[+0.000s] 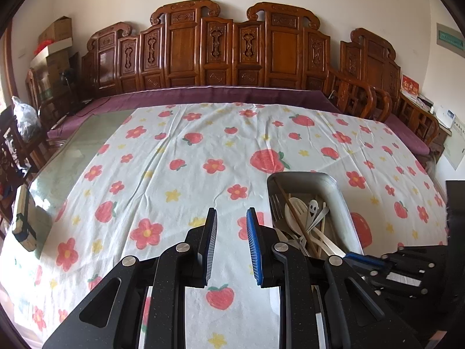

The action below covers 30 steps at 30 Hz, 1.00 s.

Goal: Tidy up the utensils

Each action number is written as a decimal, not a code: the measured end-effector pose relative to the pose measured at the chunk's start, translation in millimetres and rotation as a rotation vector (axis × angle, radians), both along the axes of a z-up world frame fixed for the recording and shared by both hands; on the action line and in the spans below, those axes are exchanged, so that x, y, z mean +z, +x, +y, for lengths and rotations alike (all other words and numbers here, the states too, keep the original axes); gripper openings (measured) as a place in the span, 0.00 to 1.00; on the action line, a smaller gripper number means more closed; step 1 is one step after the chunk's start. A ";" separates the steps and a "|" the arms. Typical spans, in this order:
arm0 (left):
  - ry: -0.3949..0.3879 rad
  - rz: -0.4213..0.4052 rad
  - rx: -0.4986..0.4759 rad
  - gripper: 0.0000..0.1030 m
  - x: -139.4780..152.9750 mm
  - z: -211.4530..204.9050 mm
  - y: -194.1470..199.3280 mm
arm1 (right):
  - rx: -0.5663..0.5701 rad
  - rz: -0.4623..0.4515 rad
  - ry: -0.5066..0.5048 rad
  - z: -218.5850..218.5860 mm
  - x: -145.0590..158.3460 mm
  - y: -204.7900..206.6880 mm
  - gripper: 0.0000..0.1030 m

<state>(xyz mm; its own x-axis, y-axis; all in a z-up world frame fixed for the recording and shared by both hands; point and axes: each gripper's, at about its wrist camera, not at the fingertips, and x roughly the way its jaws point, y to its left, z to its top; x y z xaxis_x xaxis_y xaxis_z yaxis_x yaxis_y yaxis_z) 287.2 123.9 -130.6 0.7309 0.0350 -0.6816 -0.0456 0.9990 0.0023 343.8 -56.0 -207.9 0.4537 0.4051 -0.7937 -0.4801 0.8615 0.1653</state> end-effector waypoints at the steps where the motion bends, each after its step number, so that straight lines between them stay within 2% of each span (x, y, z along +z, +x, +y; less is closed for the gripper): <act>1: 0.002 0.000 -0.001 0.19 0.3 -1.1 -0.3 | -0.003 -0.014 -0.001 -3.8 2.4 -2.6 0.07; 12: 0.005 -0.008 -0.076 0.19 3.7 -31.4 -18.6 | -0.064 -0.116 0.025 -52.3 29.0 -36.3 0.07; 14: 0.012 -0.022 -0.094 0.25 7.5 -40.2 -26.5 | -0.079 -0.135 0.028 -62.5 34.8 -44.5 0.07; 17: 0.021 -0.047 -0.119 0.28 15.1 -52.7 -38.2 | -0.097 -0.151 0.039 -76.1 41.0 -53.0 0.07; 18: 0.026 -0.053 -0.125 0.30 17.3 -56.7 -41.4 | -0.106 -0.156 0.044 -81.6 43.2 -56.0 0.10; 20: 0.039 -0.069 -0.135 0.40 22.3 -64.5 -48.6 | -0.125 -0.167 0.057 -92.7 47.8 -61.7 0.16; 22: 0.063 -0.093 -0.149 0.44 29.1 -75.7 -59.7 | -0.138 -0.176 0.066 -101.9 51.8 -67.7 0.17; 23: 0.071 -0.102 -0.153 0.51 31.7 -79.0 -63.3 | -0.144 -0.181 0.069 -105.7 53.7 -70.6 0.17; 25: 0.088 -0.125 -0.164 0.56 40.2 -89.5 -73.2 | -0.157 -0.193 0.077 -114.8 58.1 -76.7 0.17; 28: 0.080 -0.141 -0.175 0.65 49.3 -99.7 -85.4 | -0.177 -0.206 0.091 -129.6 64.6 -84.4 0.17; 30: 0.072 -0.147 -0.182 0.69 53.2 -104.7 -92.6 | -0.190 -0.215 0.093 -138.1 67.8 -89.4 0.22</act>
<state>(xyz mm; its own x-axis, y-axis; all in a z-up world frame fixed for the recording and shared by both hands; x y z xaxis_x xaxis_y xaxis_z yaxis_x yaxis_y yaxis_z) 194.5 19.1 -77.5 0.8207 -0.0617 -0.5681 0.1301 0.9882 0.0807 254.4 -194.1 -140.1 0.6822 0.3635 -0.6344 -0.3446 0.9251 0.1596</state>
